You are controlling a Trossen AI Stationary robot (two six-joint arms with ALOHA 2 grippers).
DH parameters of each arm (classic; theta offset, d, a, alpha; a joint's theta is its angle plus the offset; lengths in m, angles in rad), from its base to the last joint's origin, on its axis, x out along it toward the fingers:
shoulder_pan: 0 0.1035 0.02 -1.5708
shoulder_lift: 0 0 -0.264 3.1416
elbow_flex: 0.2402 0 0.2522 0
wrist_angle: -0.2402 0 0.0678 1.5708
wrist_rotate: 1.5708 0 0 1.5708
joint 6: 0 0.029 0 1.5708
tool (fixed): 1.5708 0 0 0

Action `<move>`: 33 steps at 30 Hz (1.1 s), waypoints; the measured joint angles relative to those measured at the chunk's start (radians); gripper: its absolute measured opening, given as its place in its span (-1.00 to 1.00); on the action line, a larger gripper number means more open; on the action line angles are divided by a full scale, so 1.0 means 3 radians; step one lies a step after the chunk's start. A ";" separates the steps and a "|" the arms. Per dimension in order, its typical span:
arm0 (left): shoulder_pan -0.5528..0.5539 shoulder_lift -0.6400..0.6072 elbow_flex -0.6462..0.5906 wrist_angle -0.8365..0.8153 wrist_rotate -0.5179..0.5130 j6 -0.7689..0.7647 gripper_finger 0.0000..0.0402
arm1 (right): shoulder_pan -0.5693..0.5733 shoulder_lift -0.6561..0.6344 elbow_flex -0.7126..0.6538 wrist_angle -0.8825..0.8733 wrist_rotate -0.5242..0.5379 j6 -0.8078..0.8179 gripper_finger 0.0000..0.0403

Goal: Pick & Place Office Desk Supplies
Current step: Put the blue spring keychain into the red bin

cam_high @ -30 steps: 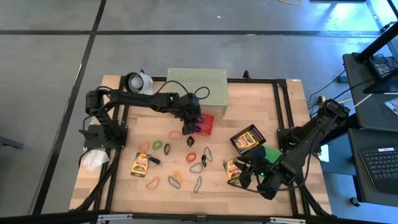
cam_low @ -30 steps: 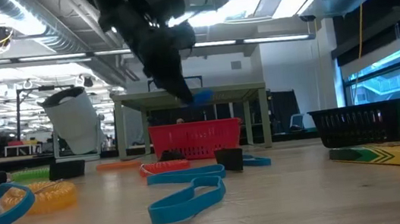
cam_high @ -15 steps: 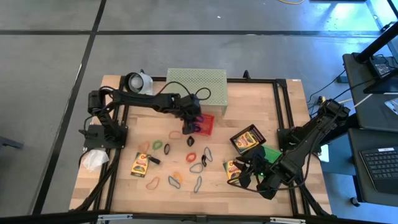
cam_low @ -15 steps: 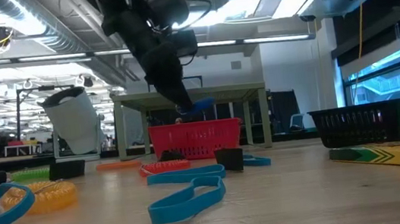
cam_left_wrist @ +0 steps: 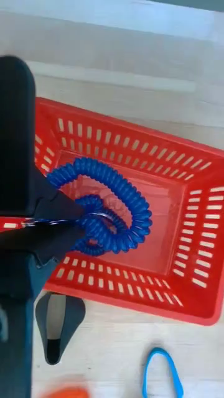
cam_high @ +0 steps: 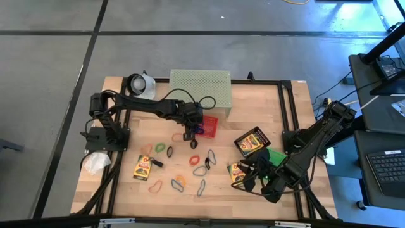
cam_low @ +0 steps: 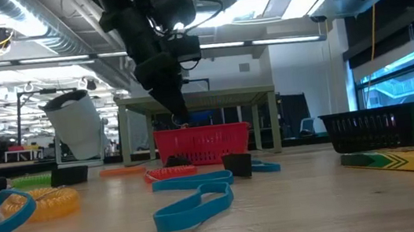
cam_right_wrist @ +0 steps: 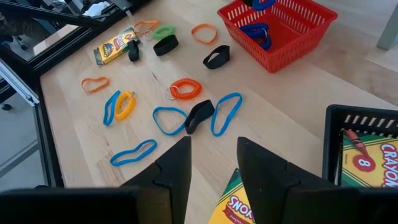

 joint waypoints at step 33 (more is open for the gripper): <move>-0.0139 0.0230 -0.0004 -0.0019 -0.0128 -0.0029 -0.98 | 0.0000 0.0000 0.0000 0.0176 0.0000 -0.0228 -0.35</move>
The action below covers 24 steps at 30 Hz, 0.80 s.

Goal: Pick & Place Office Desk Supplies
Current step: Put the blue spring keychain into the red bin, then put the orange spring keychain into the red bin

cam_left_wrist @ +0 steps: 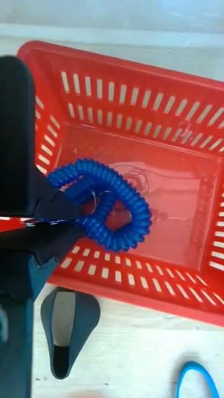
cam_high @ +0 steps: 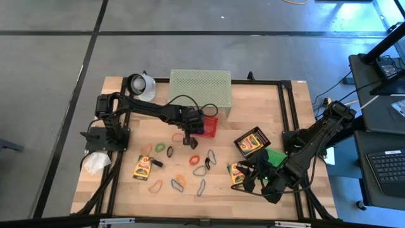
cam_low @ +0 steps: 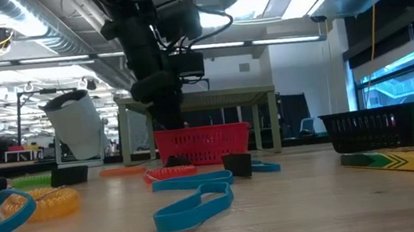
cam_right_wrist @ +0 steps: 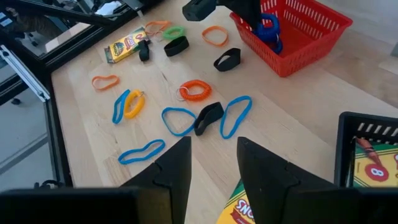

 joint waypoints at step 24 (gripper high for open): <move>-0.0025 -0.0006 0.0000 0.0006 -0.0008 0.0061 -0.42 | 0.0000 0.0000 -0.0001 0.0000 0.0000 -0.0009 -0.35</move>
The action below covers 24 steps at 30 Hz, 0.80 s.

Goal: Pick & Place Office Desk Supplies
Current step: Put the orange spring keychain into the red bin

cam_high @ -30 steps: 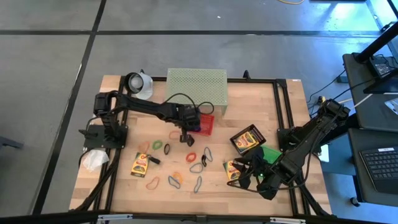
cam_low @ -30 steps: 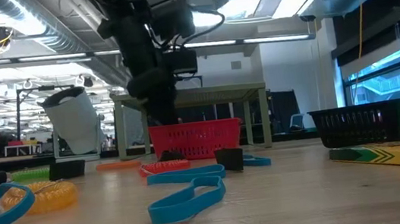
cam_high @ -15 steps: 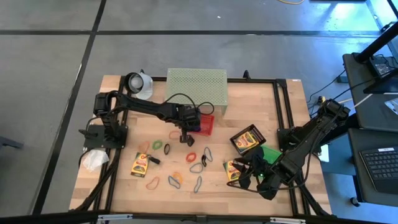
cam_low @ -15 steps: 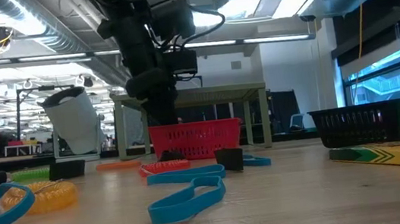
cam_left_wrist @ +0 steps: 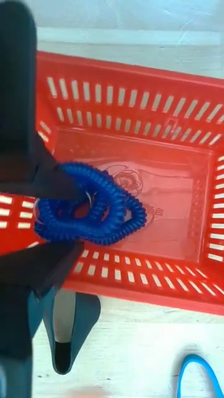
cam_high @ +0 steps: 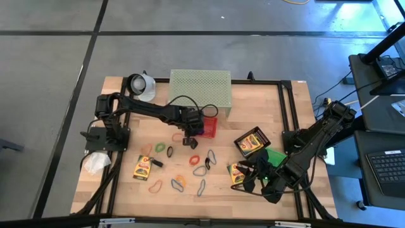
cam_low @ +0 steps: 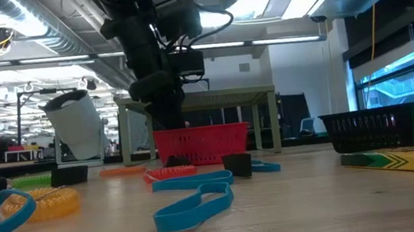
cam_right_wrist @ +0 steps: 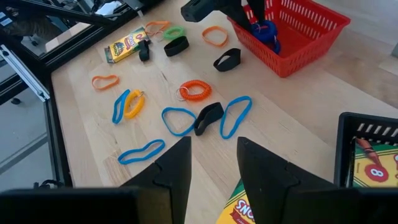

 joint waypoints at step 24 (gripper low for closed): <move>-0.0646 -0.0230 0.0440 -0.0897 0.0480 0.0699 -0.09 | 0.0001 -0.0001 0.0000 0.0055 -0.0002 -0.0011 -0.35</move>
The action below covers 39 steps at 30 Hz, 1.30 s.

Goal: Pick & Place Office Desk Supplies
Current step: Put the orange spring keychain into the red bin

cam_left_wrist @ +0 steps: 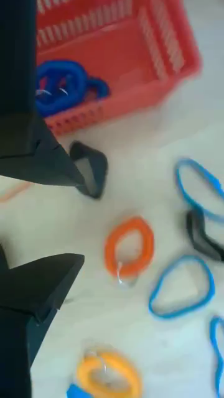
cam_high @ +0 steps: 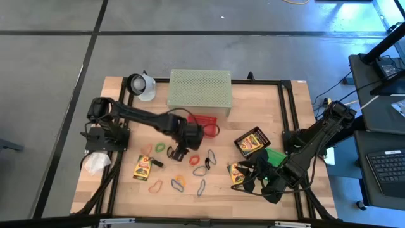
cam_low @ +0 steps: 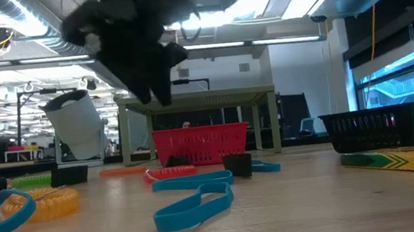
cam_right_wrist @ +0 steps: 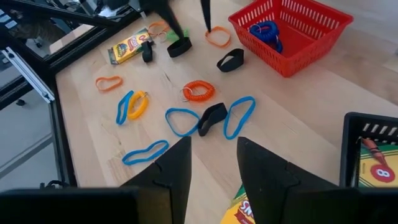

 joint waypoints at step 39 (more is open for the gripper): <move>-0.0547 0.0869 0.0009 0.0466 -0.0127 -0.0353 -0.34 | 0.0000 0.0000 0.0000 0.0153 -0.0006 -0.0174 -0.35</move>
